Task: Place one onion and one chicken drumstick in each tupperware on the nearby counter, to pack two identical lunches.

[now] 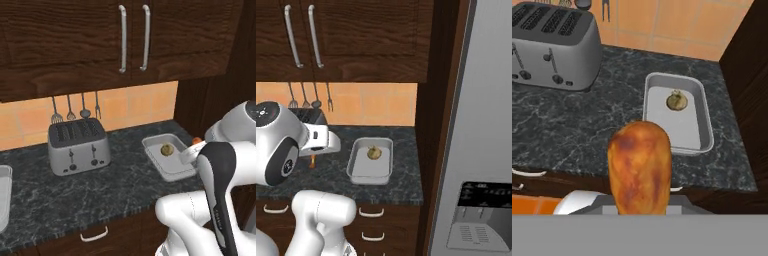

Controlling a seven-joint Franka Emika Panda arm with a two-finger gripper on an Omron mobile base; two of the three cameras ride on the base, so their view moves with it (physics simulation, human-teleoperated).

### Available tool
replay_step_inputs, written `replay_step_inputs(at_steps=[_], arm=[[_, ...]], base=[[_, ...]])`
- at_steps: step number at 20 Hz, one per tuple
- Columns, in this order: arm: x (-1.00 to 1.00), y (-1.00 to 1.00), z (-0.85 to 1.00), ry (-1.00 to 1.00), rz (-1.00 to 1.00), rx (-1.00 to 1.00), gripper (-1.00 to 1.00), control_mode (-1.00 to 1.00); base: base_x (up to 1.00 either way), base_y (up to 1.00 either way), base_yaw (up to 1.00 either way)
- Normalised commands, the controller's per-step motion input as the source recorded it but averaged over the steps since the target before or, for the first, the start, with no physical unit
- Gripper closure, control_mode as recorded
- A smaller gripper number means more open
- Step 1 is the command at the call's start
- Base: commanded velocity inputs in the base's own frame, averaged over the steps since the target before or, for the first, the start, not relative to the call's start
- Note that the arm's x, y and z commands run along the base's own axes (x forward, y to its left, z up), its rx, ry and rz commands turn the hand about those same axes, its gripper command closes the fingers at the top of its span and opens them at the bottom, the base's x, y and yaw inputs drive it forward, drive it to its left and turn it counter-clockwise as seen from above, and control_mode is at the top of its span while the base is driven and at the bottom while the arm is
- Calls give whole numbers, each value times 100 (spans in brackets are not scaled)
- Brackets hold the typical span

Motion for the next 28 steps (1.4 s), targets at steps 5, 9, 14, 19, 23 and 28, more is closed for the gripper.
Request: replay_step_inputs(at_steps=[5,9,14,19,23,28], arm=[[19,0,-21,1,0,-2,100,-100],[49,-28,-64,1,3,0,100,-100],[61,-47,-73,0,18,0,100,-100],[57,-25,-73,0,18,-5,100,-100],[57,0,-61,0,8,-14,100,-100],[55,0,-55,0,10,-10,100,-100]], base=[[37,16,-5],[0,0,0],[0,0,0],[0,0,0],[0,0,0],[0,0,0]])
